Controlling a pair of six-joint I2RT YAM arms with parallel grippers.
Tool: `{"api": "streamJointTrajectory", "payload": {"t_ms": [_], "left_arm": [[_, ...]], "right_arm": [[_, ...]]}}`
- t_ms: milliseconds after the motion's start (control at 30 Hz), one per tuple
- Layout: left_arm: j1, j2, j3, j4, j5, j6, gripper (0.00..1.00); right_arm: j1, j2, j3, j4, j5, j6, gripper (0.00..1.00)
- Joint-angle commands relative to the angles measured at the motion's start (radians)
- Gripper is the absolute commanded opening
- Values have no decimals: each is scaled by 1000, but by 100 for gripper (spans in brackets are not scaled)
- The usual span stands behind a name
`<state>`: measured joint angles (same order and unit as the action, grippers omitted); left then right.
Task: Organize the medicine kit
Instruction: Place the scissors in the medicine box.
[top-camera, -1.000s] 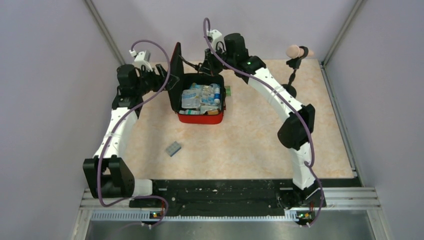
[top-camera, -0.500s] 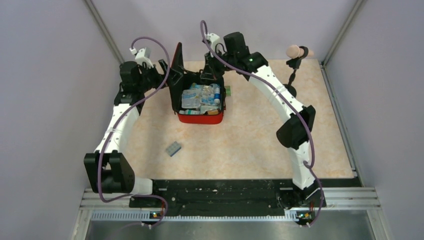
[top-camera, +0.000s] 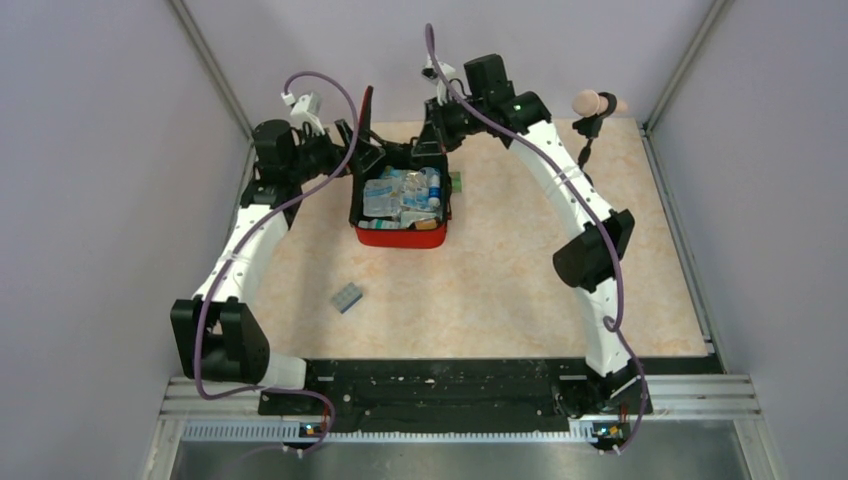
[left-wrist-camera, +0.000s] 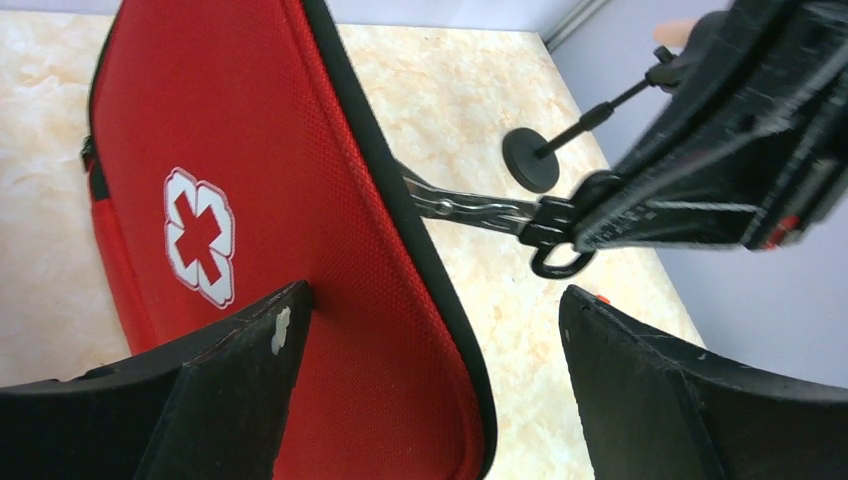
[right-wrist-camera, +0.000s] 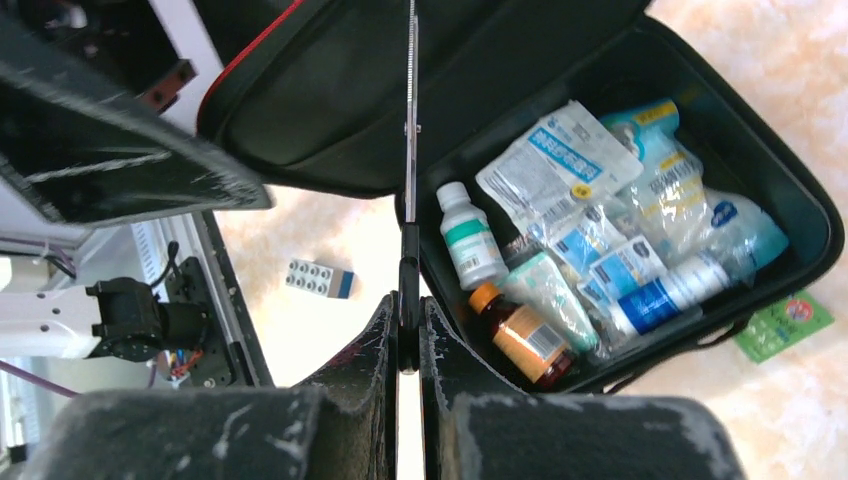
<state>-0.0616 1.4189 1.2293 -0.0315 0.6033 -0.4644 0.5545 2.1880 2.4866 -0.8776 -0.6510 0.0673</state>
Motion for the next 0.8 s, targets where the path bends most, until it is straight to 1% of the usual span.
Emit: {"api": "streamJointTrajectory", "payload": {"t_ms": [0,100,167,233,433,533,633,767], "left_arm": [[-39,5,88,-25,75,104,96],[-44,11,112,-72,103,194,97],[-46,23,123,-87,128,212,97],[-47,47,139,-101,146,211,97],[-88,106,219,-169,131,277,98],[-110,128,244,-186,133,290,98],[-136,138,255,-192,133,295,98],[-164,151,262,-194,129,293,98]], "right_arm": [[-29,2,-12,-6,-46,94,0],[-61,-14,-47,0,-101,125,0],[-81,-29,-80,13,-149,144,0],[-98,-28,-97,17,-193,154,2],[-138,-32,-143,17,-276,186,2],[-155,-44,-156,17,-301,197,3],[-166,-60,-181,17,-308,201,9],[-166,-77,-215,18,-286,203,6]]}}
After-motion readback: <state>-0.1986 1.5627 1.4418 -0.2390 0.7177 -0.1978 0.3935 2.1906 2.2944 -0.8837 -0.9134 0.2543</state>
